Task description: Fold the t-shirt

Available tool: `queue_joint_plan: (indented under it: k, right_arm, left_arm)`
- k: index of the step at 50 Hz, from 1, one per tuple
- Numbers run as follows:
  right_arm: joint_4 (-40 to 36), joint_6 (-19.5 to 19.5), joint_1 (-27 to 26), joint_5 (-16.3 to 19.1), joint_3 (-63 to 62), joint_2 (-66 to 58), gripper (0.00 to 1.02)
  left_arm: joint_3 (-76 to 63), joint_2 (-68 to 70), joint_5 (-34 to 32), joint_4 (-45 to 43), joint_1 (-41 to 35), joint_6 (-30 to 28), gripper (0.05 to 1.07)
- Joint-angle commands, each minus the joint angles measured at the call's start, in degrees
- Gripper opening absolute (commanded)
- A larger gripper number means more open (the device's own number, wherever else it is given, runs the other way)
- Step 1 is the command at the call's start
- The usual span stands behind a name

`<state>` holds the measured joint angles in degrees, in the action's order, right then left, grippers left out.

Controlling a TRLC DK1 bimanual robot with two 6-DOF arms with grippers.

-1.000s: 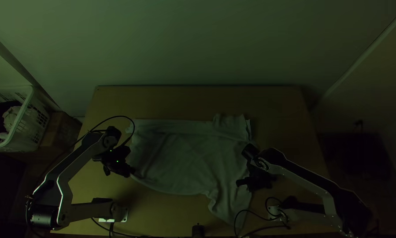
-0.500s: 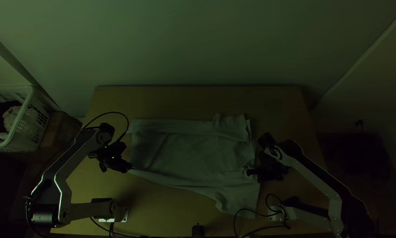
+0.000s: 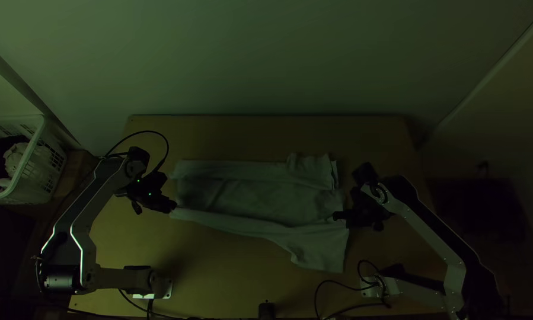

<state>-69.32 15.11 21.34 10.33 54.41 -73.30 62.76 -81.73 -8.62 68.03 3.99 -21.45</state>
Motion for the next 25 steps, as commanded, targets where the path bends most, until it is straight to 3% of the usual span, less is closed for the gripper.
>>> queue_joint_plan:
  k: [1,25]
  right_arm:
    - [-0.64,-1.40,-1.66,-0.75,2.45,-1.67,0.03]
    - [-0.03,-2.99,-6.67,-1.71,13.97,-10.11,0.03]
  left_arm:
    - [3.33,-1.94,-0.61,1.23,0.67,0.71,0.08]
    - [14.05,-9.14,-2.01,1.40,0.41,2.47,0.08]
